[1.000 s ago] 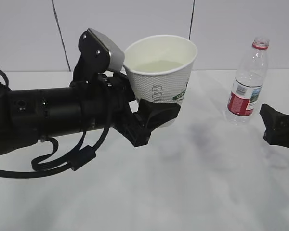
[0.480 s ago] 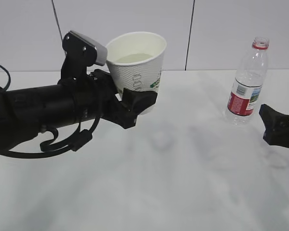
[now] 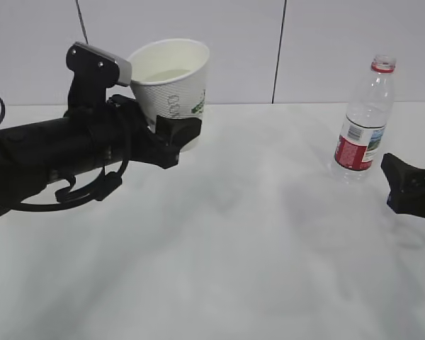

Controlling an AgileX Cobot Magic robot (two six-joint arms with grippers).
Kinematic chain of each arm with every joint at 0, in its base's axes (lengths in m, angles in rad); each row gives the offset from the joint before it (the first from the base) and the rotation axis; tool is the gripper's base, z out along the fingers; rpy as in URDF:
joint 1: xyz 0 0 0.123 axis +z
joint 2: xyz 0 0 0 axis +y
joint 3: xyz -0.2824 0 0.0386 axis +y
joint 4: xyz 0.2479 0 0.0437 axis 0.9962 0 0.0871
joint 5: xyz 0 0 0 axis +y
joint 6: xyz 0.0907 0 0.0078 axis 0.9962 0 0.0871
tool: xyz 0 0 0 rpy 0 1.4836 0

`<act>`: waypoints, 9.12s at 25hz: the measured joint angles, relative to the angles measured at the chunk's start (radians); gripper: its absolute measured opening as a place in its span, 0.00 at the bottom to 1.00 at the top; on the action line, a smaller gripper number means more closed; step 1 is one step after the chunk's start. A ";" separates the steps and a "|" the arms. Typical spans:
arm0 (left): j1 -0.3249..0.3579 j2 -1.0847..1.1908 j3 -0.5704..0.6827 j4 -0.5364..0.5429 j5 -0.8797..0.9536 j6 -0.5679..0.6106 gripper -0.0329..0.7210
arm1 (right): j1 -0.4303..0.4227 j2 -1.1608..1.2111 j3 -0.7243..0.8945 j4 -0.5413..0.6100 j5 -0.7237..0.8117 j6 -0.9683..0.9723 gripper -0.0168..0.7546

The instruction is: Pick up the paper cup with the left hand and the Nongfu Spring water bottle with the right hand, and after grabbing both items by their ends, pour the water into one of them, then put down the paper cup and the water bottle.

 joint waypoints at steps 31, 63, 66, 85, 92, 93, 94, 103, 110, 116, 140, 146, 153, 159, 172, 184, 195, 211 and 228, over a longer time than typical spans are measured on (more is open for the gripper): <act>0.310 0.083 0.000 -0.131 -0.082 0.027 0.69 | 0.000 -0.002 0.000 -0.011 0.000 0.008 0.79; 0.358 0.393 -0.004 -0.351 -0.345 0.124 0.69 | 0.000 -0.002 0.000 -0.032 0.000 0.046 0.79; 0.358 0.419 -0.014 -0.355 -0.366 0.124 0.69 | 0.000 -0.002 0.000 -0.036 0.000 0.046 0.79; 0.358 0.612 -0.177 -0.363 -0.400 0.124 0.69 | 0.000 -0.002 0.000 -0.042 0.000 0.046 0.79; 0.358 0.620 -0.180 -0.345 -0.417 0.124 0.75 | 0.000 -0.002 0.000 -0.044 0.000 0.046 0.79; 0.358 0.620 -0.180 -0.343 -0.417 0.124 0.78 | 0.000 -0.002 0.000 -0.048 0.000 0.046 0.79; 0.358 0.620 -0.180 -0.341 -0.417 0.124 0.81 | 0.000 -0.002 0.000 -0.051 0.000 0.046 0.79; 0.358 0.622 -0.180 -0.341 -0.425 0.124 0.90 | 0.000 -0.002 0.000 -0.071 0.000 0.046 0.79; 0.358 0.589 -0.107 -0.348 -0.472 0.126 0.92 | 0.000 -0.002 0.000 -0.072 0.000 0.046 0.79; 0.358 0.535 -0.006 -0.351 -0.479 0.126 0.89 | 0.000 -0.002 0.000 -0.072 0.000 0.046 0.79; 0.358 0.114 0.252 -0.354 -0.412 0.126 0.86 | 0.000 -0.058 0.000 -0.079 0.017 0.044 0.79; 0.358 -0.032 0.258 -0.354 -0.314 0.126 0.84 | 0.000 -0.205 0.002 -0.079 0.137 0.044 0.79; 0.358 -0.235 0.260 -0.354 -0.116 0.126 0.83 | 0.000 -0.353 0.007 -0.083 0.262 0.044 0.79; 0.358 -0.442 0.261 -0.336 0.055 0.126 0.83 | 0.000 -0.480 0.011 -0.111 0.367 0.044 0.79; 0.358 -0.883 0.268 -0.261 0.435 0.126 0.82 | 0.000 -0.847 0.016 -0.117 0.768 0.046 0.78; 0.358 -1.212 0.268 -0.216 0.815 0.126 0.81 | 0.000 -1.126 -0.024 -0.117 1.133 0.046 0.78; 0.358 -1.300 0.216 -0.237 1.116 0.126 0.80 | 0.000 -1.208 -0.143 -0.113 1.467 0.046 0.71; 0.358 -1.304 0.033 -0.262 1.553 0.126 0.78 | 0.000 -1.212 -0.287 -0.080 1.829 0.030 0.67; 0.358 -1.436 0.024 -0.274 1.729 0.126 0.77 | 0.000 -1.445 -0.313 -0.078 2.115 0.029 0.67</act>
